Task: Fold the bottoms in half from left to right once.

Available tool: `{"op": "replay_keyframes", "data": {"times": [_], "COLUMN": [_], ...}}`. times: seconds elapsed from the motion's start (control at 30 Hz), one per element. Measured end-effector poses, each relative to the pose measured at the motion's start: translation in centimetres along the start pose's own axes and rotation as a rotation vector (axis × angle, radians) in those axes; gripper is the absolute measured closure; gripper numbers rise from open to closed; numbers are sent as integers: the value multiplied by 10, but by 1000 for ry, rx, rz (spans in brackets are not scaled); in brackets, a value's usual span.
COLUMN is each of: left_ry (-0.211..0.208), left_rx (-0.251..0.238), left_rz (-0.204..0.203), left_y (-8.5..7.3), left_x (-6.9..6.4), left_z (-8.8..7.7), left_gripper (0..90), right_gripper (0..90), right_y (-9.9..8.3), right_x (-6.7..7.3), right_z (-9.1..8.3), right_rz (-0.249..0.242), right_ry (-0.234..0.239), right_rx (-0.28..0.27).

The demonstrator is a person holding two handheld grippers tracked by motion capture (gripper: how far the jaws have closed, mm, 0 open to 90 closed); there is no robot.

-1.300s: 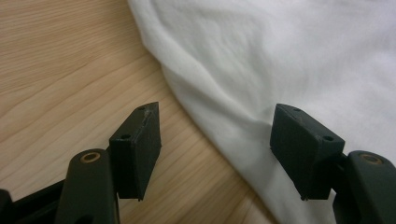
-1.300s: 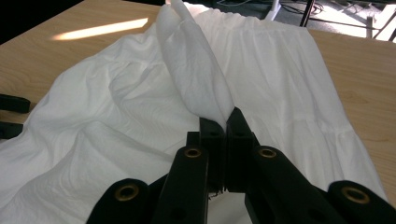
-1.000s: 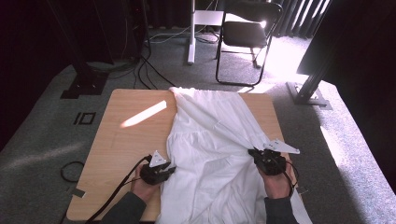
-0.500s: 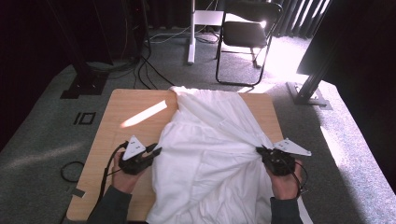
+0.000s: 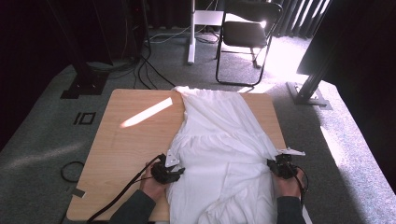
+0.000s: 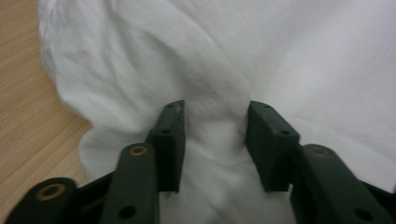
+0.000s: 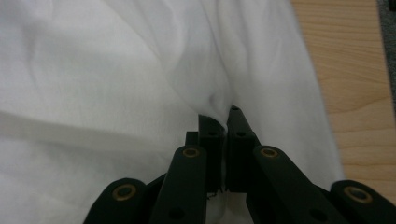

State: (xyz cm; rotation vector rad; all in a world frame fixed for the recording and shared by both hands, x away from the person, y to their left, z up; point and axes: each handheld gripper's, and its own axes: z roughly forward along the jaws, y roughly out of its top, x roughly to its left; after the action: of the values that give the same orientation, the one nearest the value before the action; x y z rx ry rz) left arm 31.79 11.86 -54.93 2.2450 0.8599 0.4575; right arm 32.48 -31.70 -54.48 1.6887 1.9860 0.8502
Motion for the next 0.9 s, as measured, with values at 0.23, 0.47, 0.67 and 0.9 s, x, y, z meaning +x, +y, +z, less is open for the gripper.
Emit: {"op": "replay_keyframes", "data": {"times": [0.23,0.47,0.67,0.9], "left_ry": [127,247,329,355], "left_rx": [17,56,106,-52], "left_rz": [-10,-46,-50,-85], "left_y": [2,1,1,17], "left_x": [25,71,102,99], "left_z": [3,5,4,-53], "left_gripper": [710,853,895,900], "right_gripper": [872,863,860,870], "right_y": [1,9,18,26], "right_x": [15,41,66,84], "right_z": [10,21,32,12], "right_rz": [-28,-73,-106,-145], "right_ry": [40,127,193,215], "right_rx": [22,15,23,-74]}}
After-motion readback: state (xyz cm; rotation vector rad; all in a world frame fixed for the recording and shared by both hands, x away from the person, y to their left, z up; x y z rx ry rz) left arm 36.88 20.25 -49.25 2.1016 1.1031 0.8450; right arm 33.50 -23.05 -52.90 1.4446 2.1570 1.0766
